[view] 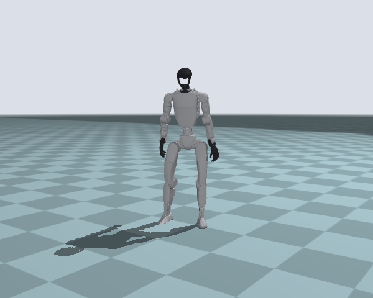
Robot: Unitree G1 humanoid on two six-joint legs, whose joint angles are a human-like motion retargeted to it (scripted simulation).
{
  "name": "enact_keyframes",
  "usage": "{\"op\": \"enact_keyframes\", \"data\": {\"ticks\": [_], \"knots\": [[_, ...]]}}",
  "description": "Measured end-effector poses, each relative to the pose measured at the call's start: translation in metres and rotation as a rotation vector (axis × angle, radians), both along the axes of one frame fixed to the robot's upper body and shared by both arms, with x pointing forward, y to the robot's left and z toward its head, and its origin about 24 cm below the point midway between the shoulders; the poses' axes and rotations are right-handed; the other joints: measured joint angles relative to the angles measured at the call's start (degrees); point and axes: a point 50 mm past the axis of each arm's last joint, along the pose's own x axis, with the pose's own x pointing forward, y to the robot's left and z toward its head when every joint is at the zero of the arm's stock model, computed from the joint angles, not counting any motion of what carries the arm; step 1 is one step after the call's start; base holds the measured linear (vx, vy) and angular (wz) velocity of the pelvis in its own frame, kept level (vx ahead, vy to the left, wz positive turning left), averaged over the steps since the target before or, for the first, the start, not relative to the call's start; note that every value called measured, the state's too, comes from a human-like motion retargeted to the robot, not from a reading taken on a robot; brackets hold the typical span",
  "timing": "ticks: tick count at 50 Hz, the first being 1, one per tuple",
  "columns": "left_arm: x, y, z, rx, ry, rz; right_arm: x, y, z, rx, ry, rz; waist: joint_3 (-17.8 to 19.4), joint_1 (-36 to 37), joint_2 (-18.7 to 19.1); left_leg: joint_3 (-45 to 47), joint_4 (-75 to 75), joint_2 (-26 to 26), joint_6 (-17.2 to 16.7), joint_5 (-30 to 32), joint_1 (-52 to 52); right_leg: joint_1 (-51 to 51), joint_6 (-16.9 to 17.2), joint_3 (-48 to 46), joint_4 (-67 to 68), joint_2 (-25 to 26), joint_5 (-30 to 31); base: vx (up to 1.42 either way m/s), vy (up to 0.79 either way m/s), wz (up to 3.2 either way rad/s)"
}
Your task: In place motions
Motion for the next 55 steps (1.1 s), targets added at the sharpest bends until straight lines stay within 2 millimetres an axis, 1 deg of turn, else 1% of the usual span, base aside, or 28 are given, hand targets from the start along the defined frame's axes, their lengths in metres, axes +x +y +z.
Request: {"op": "enact_keyframes", "data": {"ticks": [2, 3, 5, 7, 10, 13, 15, 17, 18, 20, 23, 25, 28, 30, 32, 34, 37, 40, 42, 44, 45, 46, 47, 48, 50, 52, 53, 55], "knots": [[0.033, 0.008, 0.004, 0.016, -0.085, -0.054, 0.043, -0.002, 0.001, -0.002, -0.106, 0.092, 1.24, 0.93, 0.52, 0.59, 7.09, 2.06, 0.89, -3.61, -3.9, -3.69, 1.44, 1.7, 5.29, -1.07, -2.02, -0.24, 0.01, -0.58], [0.05, 0.012, 0.007, 0.027, -0.131, -0.085, 0.065, -0.003, 0.003, -0.012, -0.166, 0.138, 1.51, 1.27, 1.5, -0.08, 11.13, 3.94, 0.93, -5.62, -6.52, -6.95, 2.59, 3.1, 9.89, -1.41, -3.76, -0.28, 0.04, -0.55], [0.083, 0.017, 0.016, 0.05, -0.234, -0.14, 0.11, -0.005, 0.012, -0.046, -0.292, 0.242, 1.29, 1.91, 2.94, 0.06, 19.55, 7.74, 1.48, -10.01, -12.12, -13.89, 3.71, 6.49, 18.62, -0.48, -7.16, -0.3, 0.05, -0.68], [0.115, 0.029, 0.029, 0.072, -0.337, -0.196, 0.153, -0.001, 0.024, -0.077, -0.403, 0.354, 1.1, 2.67, 2.42, 0.15, 29.9, 10.46, 2.09, -14.54, -18.0, -19.05, 4.82, 10.67, 25.31, 0.82, -10.55, -0.22, 0.0, -0.81], [0.167, 0.052, 0.057, 0.112, -0.449, -0.292, 0.211, 0.002, 0.049, -0.109, -0.528, 0.485, 1.33, 2.07, 2.57, -2.04, 44.26, 13.4, 3.73, -18.31, -26.9, -27.5, 5.13, 10.75, 38.4, 0.55, -14.34, -0.15, -0.03, -0.14], [0.213, 0.062, 0.089, 0.158, -0.551, -0.375, 0.255, 0.002, 0.077, -0.117, -0.625, 0.574, 0.87, 3.58, 1.04, -1.93, 55.87, 15.12, 6.02, -19.34, -34.6, -36.6, 5.13, 13.45, 49.91, 0.96, -16.57, -0.14, -0.03, -0.19], [0.24, 0.069, 0.113, 0.19, -0.638, -0.396, 0.282, 0.003, 0.099, -0.138, -0.687, 0.62, 1.22, 4.25, -0.9, -1.26, 62.57, 15.09, 7.5, -19.4, -38.76, -42.54, 4.42, 15.33, 56.77, 0.45, -17.87, -0.16, -0.03, -0.33], [0.263, 0.069, 0.134, 0.206, -0.716, -0.389, 0.306, 0.007, 0.12, -0.175, -0.754, 0.644, 2.41, 4.23, -1.54, -0.85, 67.77, 15.8, 8.85, -19.39, -41.41, -46.69, 3.58, 16.39, 62.23, 0.69, -18.85, -0.14, -0.01, -0.32], [0.27, 0.069, 0.141, 0.209, -0.744, -0.381, 0.315, 0.008, 0.129, -0.195, -0.785, 0.649, 2.93, 4.3, -1.71, -0.47, 69.97, 16.28, 9.56, -19.49, -42.35, -48.36, 3.18, 16.87, 64.52, 0.83, -19.28, -0.1, 0.01, -0.27], [0.28, 0.066, 0.15, 0.198, -0.788, -0.362, 0.328, 0.013, 0.142, -0.221, -0.838, 0.657, 3.92, 4.05, -1.28, -0.89, 73.77, 16.87, 10.47, -19.8, -43.88, -50.07, 2.61, 17.17, 67.87, 0.97, -19.97, -0.07, 0.03, -0.15], [0.285, 0.06, 0.154, 0.172, -0.812, -0.372, 0.336, 0.018, 0.15, -0.234, -0.889, 0.674, 4.5, 3.91, -0.51, -1.11, 75.79, 17.2, 11.13, -20.57, -44.23, -50.41, 2.28, 17.61, 69.33, 1.12, -20.29, -0.01, 0.07, -0.12], [0.283, 0.059, 0.151, 0.172, -0.797, -0.404, 0.334, 0.02, 0.148, -0.237, -0.897, 0.686, 4.18, 3.75, -0.01, -1.13, 74.57, 16.98, 10.88, -20.57, -43.4, -49.42, 2.29, 17.72, 67.9, 1.12, -20.12, 0.04, 0.08, -0.1], [0.272, 0.058, 0.14, 0.18, -0.751, -0.489, 0.319, 0.018, 0.13, -0.211, -0.849, 0.698, 3.42, 3.7, 0.05, -0.74, 67.78, 15.19, 9.15, -19.25, -39.79, -45.62, 2.67, 17.68, 61.38, 0.63, -18.9, 0.03, 0.07, -0.01], [0.26, 0.056, 0.127, 0.178, -0.694, -0.518, 0.299, 0.015, 0.111, -0.148, -0.773, 0.695, 3.01, 3.9, -0.4, -0.36, 60.73, 13.19, 7.52, -18.09, -36.2, -41.78, 3.15, 17.8, 54.73, 0.24, -16.94, 0.0, 0.0, 0.0], [0.241, 0.05, 0.107, 0.155, -0.626, -0.501, 0.272, 0.013, 0.088, -0.052, -0.684, 0.669, 2.59, 4.09, -0.87, 0.3, 51.24, 11.06, 5.84, -16.33, -31.87, -37.03, 3.4, 17.53, 45.79, -0.18, -13.73, 0.0, 0.0, 0.0], [0.215, 0.04, 0.083, 0.106, -0.552, -0.464, 0.238, 0.012, 0.063, 0.049, -0.577, 0.625, 1.93, 4.37, -1.19, 1.27, 39.81, 8.92, 4.13, -13.3, -27.08, -31.86, 3.05, 16.63, 35.16, -0.3, -9.69, 0.0, 0.0, 0.0], [0.165, 0.017, 0.046, 0.009, -0.428, -0.387, 0.175, 0.011, 0.03, 0.127, -0.411, 0.488, 0.49, 4.71, -1.07, 2.89, 21.56, 6.06, 1.29, -7.14, -19.22, -23.77, 1.97, 13.86, 18.66, -0.14, -3.67, 0.06, -0.05, 0.17], [0.111, -0.005, 0.02, -0.044, -0.321, -0.263, 0.11, 0.008, 0.008, 0.118, -0.287, 0.308, 0.25, 3.44, 0.45, 3.06, 5.9, 4.54, -1.86, -0.52, -11.14, -15.54, 1.34, 8.59, 5.76, 0.31, 1.02, 0.08, -0.08, 0.62], [0.071, -0.013, 0.008, -0.042, -0.245, -0.154, 0.068, 0.006, 0.001, 0.11, -0.203, 0.226, 0.67, 1.26, 1.22, 2.5, -1.84, 3.68, -3.13, 2.93, -6.06, -10.39, 0.67, 5.3, -0.09, 1.08, 3.1, 0.17, -0.09, 0.77], [0.026, -0.019, 0.0, -0.027, -0.144, -0.04, 0.022, 0.007, -0.003, 0.111, -0.09, 0.181, 0.29, -0.27, 1.24, 1.89, -6.68, 2.74, -3.42, 5.29, -2.4, -6.5, -0.46, 3.07, -4.17, 2.22, 4.48, 0.32, -0.03, 0.34], [0.003, -0.022, -0.002, -0.02, -0.088, 0.013, -0.001, 0.007, -0.003, 0.113, -0.026, 0.166, -0.39, -0.97, 1.24, 1.47, -8.34, 2.11, -3.35, 6.23, -1.35, -4.8, -0.57, 0.97, -5.77, 2.6, 4.57, 0.31, 0.03, 0.1], [-0.015, -0.021, -0.002, -0.015, -0.03, 0.045, -0.021, 0.008, -0.002, 0.123, 0.043, 0.145, -2.16, -1.14, 1.26, 1.5, -9.53, 1.5, -3.48, 6.94, -1.75, -5.45, -0.72, -1.15, -5.21, 2.39, 3.91, 0.26, 0.02, 0.01], [-0.032, -0.019, -0.002, -0.007, 0.03, 0.071, -0.04, 0.009, 0.0, 0.137, 0.11, 0.118, -3.78, -1.05, 1.25, 1.84, -10.66, 1.07, -3.67, 7.55, -2.05, -6.5, -0.92, -1.05, -4.35, 2.39, 3.17, 0.21, -0.04, -0.07], [-0.047, -0.016, 0.0, 0.008, 0.096, 0.087, -0.057, 0.013, 0.002, 0.159, 0.176, 0.08, -5.09, -0.43, 1.19, 2.8, -11.65, 0.98, -3.97, 7.95, -2.14, -8.32, -1.22, 3.48, -2.92, 2.79, 2.27, 0.17, -0.07, -0.02], [-0.066, -0.019, 0.002, 0.046, 0.194, 0.111, -0.078, 0.018, 0.005, 0.185, 0.244, -0.009, -4.49, 0.55, 1.3, 3.04, -11.52, 1.48, -4.45, 8.18, -1.83, -8.47, -1.25, 5.31, -1.89, 2.89, 1.88, 0.02, -0.05, 0.13], [-0.07, -0.016, 0.003, 0.078, 0.198, 0.131, -0.083, 0.019, 0.006, 0.186, 0.237, -0.058, -2.45, 0.2, 1.09, 1.55, -9.87, 2.05, -4.69, 7.66, -1.3, -6.05, -1.04, 1.85, -2.42, 2.22, 1.97, -0.14, -0.05, 0.1], [-0.07, -0.012, 0.004, 0.081, 0.183, 0.13, -0.084, 0.019, 0.006, 0.179, 0.227, -0.067, -1.69, -0.02, 1.22, 1.66, -9.71, 2.25, -4.55, 7.44, -0.48, -5.12, -0.87, 1.66, -2.45, 2.33, 1.89, -0.08, -0.03, -0.06], [-0.067, -0.01, 0.003, 0.069, 0.165, 0.088, -0.083, 0.016, 0.006, 0.148, 0.212, -0.071, -2.15, -0.45, 2.06, 2.63, -10.45, 2.46, -4.22, 7.27, 0.58, -4.68, -0.86, 2.96, -2.5, 3.24, 1.61, 0.05, 0.01, 0.02]]}}
